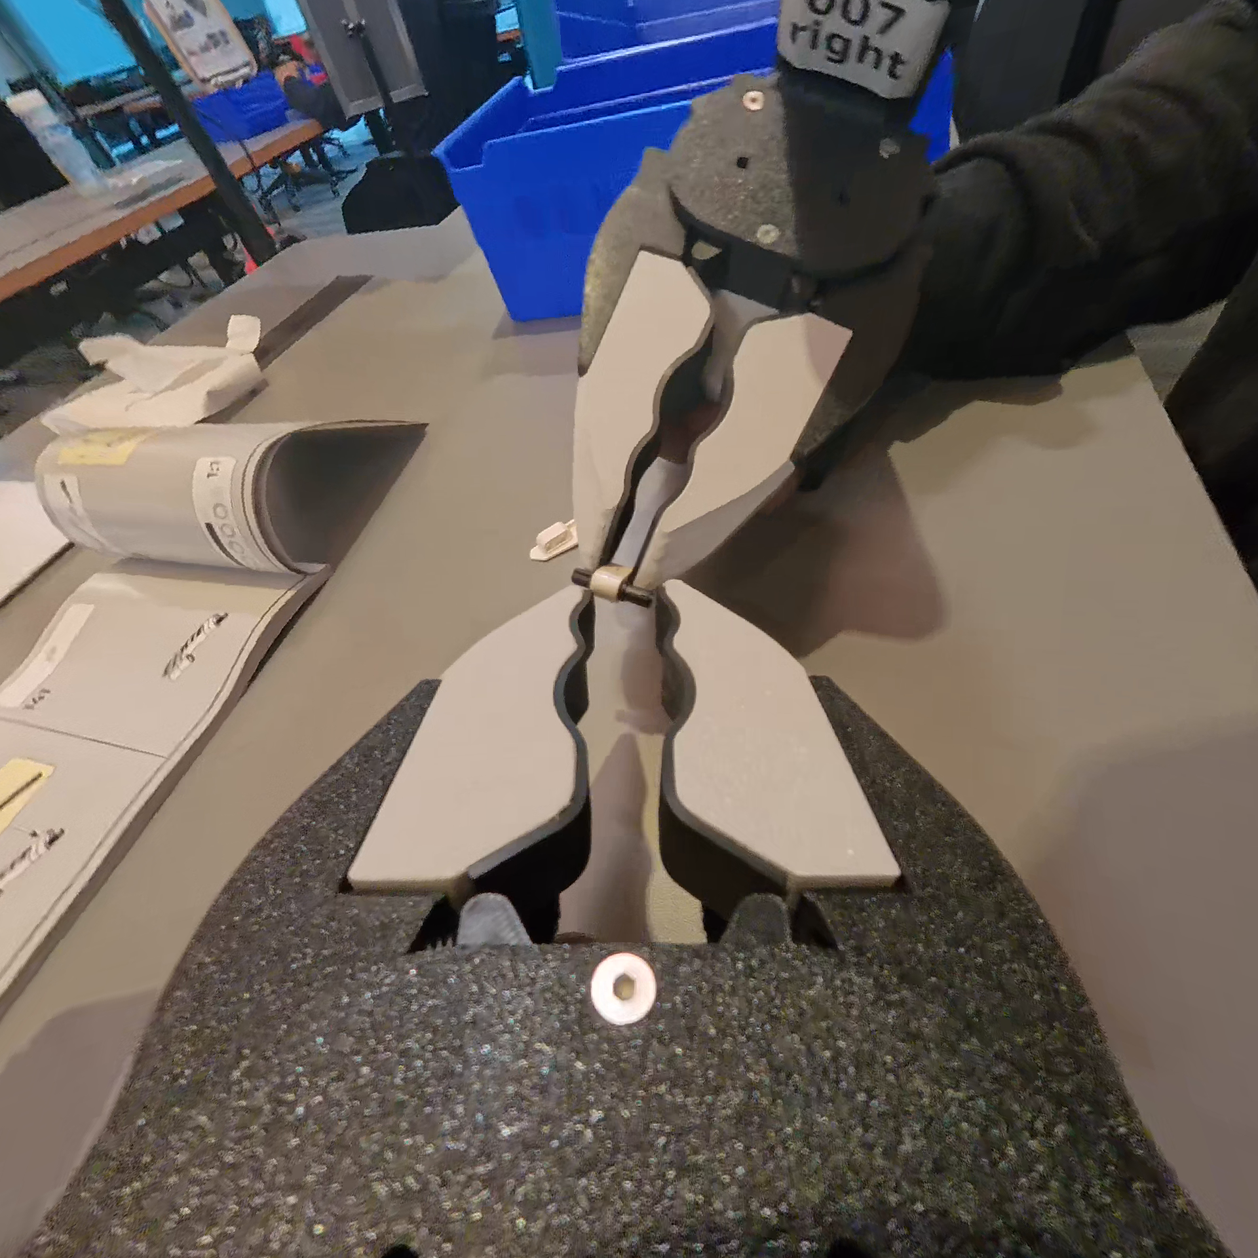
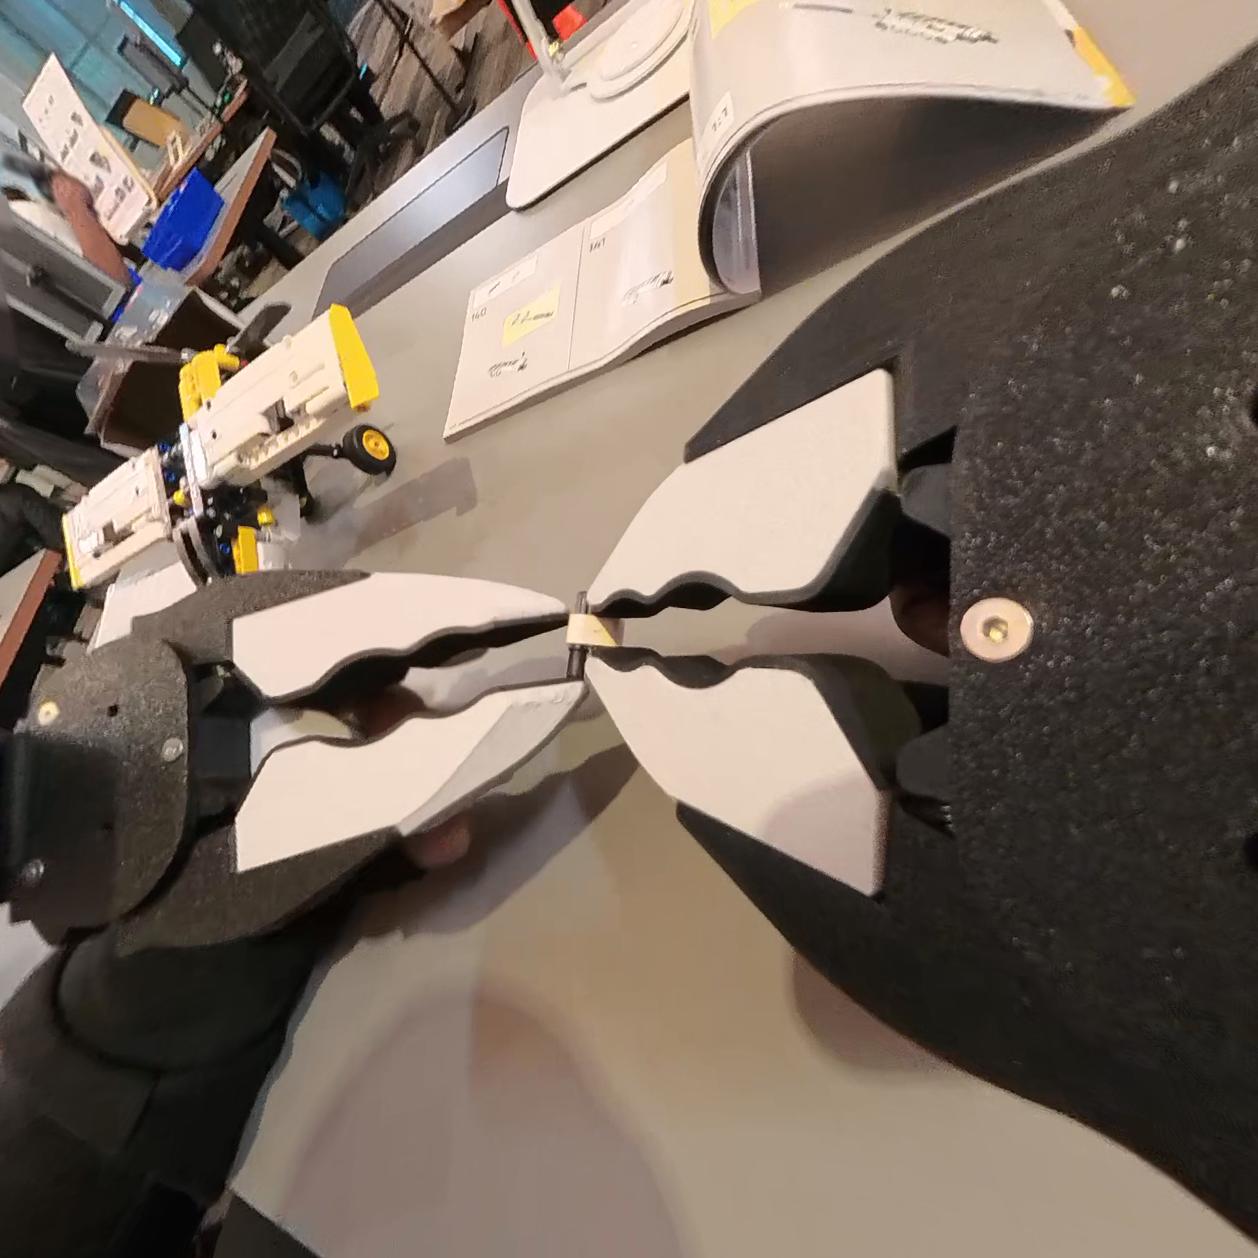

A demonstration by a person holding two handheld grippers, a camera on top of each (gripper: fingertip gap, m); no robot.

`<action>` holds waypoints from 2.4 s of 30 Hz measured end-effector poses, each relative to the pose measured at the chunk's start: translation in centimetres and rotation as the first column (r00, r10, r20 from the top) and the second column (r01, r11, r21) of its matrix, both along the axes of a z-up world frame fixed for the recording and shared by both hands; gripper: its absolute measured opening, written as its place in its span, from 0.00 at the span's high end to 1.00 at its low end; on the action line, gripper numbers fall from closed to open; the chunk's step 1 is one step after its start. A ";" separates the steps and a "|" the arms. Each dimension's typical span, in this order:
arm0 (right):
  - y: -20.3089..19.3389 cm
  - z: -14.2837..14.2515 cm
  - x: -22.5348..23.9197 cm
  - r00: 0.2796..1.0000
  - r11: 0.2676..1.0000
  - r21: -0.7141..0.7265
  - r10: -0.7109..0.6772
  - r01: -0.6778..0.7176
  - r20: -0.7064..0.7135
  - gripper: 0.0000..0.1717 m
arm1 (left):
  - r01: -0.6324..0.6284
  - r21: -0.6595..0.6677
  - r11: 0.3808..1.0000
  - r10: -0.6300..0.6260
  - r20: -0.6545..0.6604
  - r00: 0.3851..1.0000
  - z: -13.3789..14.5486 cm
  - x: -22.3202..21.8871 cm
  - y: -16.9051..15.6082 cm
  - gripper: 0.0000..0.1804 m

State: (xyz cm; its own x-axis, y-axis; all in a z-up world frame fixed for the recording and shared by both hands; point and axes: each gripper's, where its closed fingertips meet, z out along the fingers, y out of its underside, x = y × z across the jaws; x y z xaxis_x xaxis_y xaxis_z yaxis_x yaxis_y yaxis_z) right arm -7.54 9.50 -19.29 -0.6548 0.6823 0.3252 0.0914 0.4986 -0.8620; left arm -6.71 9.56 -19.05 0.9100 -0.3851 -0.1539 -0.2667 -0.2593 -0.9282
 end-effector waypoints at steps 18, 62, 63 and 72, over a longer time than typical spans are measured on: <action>-1.6 0.9 1.4 0.993 0.990 -0.073 0.118 -0.118 -0.006 0.96 | 0.208 0.026 0.978 -0.209 0.098 0.973 0.9 1.6 -1.1 0.86; 3.4 -5.0 -5.8 0.923 0.964 0.222 -0.216 0.149 0.319 0.86 | -0.275 -0.226 0.934 0.285 0.012 0.958 -2.6 -4.9 0.4 0.89; 3.3 -5.1 -6.1 0.920 0.963 0.225 -0.220 0.151 0.325 0.88 | -0.280 -0.227 0.933 0.291 0.016 0.957 -2.6 -4.9 0.4 0.89; 2.7 -4.4 -6.4 0.966 0.954 0.260 -0.194 0.146 0.170 0.97 | -0.334 -0.224 0.915 0.362 0.095 0.927 -2.1 -5.9 0.3 0.89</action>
State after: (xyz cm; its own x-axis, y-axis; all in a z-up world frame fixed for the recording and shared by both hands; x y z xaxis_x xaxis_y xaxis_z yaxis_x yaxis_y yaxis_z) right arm -13.96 12.21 -23.66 -0.6020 0.7048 0.3753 0.3448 0.6533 -0.6740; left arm -12.65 9.90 -21.16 0.9984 -0.0504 0.0238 -0.0045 -0.4976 -0.8674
